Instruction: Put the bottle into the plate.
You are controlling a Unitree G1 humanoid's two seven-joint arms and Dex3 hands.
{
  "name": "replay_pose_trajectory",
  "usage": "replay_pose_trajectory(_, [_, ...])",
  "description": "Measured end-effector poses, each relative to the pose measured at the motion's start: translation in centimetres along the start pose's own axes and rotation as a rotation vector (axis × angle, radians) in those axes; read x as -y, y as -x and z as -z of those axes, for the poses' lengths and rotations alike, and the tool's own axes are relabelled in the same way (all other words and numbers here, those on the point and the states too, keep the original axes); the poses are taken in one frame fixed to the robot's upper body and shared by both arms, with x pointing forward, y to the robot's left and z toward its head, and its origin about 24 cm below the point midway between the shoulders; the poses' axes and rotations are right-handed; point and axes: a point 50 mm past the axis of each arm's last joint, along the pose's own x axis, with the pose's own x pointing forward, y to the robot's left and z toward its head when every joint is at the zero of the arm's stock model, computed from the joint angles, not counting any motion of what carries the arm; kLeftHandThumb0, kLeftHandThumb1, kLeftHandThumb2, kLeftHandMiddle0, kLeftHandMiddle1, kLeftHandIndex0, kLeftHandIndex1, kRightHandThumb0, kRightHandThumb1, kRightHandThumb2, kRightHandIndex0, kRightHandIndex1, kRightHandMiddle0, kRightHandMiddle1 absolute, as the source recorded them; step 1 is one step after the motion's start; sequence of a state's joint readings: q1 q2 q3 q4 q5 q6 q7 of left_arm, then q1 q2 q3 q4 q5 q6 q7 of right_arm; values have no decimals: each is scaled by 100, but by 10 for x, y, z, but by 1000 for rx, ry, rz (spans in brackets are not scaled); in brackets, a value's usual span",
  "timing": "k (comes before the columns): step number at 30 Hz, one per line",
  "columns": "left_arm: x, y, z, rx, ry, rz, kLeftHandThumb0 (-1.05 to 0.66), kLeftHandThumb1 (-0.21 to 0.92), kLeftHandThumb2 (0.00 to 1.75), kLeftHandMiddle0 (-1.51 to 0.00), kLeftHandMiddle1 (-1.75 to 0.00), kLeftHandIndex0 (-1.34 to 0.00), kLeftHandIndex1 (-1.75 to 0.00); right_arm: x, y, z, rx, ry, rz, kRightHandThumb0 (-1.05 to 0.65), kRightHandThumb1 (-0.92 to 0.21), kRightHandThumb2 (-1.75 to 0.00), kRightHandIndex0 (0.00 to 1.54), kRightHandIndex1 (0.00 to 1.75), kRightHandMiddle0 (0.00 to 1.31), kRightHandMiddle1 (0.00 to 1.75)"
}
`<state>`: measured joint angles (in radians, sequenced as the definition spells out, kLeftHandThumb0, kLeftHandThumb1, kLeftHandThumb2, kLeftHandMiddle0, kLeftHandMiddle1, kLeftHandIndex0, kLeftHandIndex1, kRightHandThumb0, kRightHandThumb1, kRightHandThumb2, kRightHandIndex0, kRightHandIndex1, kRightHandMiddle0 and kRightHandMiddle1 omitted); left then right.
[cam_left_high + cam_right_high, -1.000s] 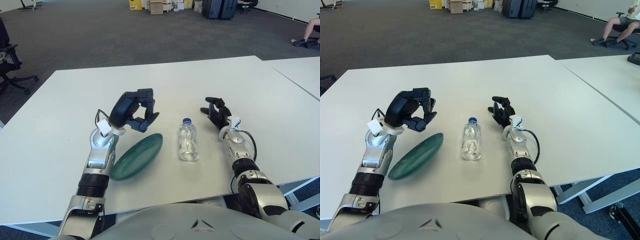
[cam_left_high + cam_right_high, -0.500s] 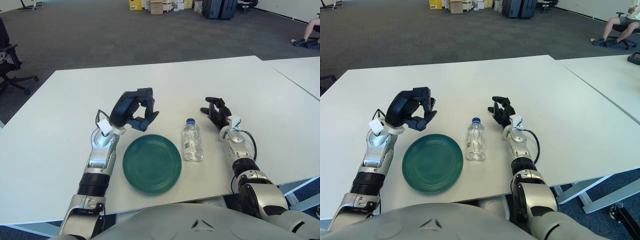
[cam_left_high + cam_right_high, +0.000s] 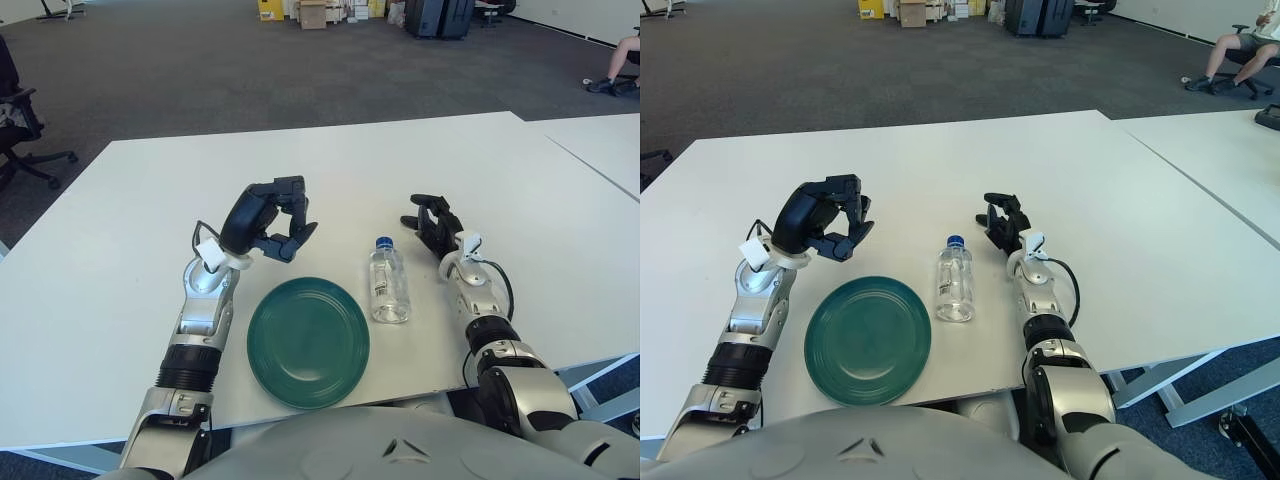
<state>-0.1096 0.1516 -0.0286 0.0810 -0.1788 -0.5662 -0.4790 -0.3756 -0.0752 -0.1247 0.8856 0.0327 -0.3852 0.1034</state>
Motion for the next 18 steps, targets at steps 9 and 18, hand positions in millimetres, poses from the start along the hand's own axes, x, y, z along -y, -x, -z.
replay_pose_trajectory(9, [-1, 1, 0, 1, 4, -7, -29, 34, 104, -123, -175, -100, -175, 0, 0, 0, 1, 4, -1, -62, -92, -74, 37, 80, 0, 117])
replay_pose_trajectory(18, [-3, 2, 1, 0, 5, -15, -32, 37, 101, -124, -175, -100, -175, -1, 0, -1, -1, 5, -3, -62, -92, -75, 36, 79, 0, 116])
